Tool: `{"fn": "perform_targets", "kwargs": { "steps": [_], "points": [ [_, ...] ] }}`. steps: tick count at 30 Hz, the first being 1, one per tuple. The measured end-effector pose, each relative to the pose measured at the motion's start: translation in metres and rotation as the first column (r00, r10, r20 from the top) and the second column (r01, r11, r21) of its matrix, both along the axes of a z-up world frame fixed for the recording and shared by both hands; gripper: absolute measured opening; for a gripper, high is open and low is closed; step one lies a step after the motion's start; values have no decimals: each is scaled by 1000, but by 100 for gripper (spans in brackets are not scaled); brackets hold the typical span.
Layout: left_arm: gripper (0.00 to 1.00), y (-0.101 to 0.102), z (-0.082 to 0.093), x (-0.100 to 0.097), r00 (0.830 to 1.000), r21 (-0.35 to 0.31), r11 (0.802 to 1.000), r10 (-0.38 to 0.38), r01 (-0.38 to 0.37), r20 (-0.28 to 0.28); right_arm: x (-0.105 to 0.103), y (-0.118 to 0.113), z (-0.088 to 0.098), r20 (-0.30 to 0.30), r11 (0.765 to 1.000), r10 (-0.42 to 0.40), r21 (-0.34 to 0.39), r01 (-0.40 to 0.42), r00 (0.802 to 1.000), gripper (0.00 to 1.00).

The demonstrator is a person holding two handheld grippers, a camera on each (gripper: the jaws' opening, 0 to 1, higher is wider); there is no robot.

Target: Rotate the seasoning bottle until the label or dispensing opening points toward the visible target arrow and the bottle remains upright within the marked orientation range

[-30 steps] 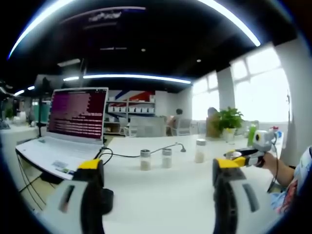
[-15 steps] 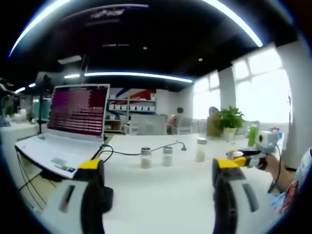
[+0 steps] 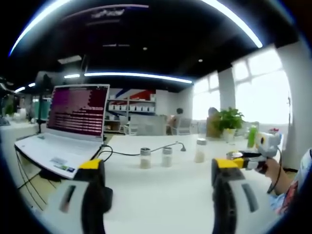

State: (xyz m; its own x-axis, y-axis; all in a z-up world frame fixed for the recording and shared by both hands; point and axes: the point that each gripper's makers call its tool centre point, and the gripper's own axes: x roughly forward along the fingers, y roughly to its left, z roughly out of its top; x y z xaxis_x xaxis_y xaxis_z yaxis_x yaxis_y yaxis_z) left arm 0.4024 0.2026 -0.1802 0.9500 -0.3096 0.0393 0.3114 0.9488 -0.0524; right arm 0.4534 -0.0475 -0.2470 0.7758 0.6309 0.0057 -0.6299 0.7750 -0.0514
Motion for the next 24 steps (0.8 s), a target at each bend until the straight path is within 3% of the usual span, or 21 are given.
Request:
{"fn": "perform_targets", "kwargs": {
  "steps": [15, 24],
  "points": [
    [95, 0, 0, 1, 1000, -2, 1000, -8, 8, -2, 3, -1, 1, 26, 991, -127, 34, 126, 992, 42],
    [95, 1, 0, 1, 1000, -5, 1000, -3, 3, 0, 4, -1, 0, 32, 984, -179, 6, 179, 983, 42]
  ]
}}
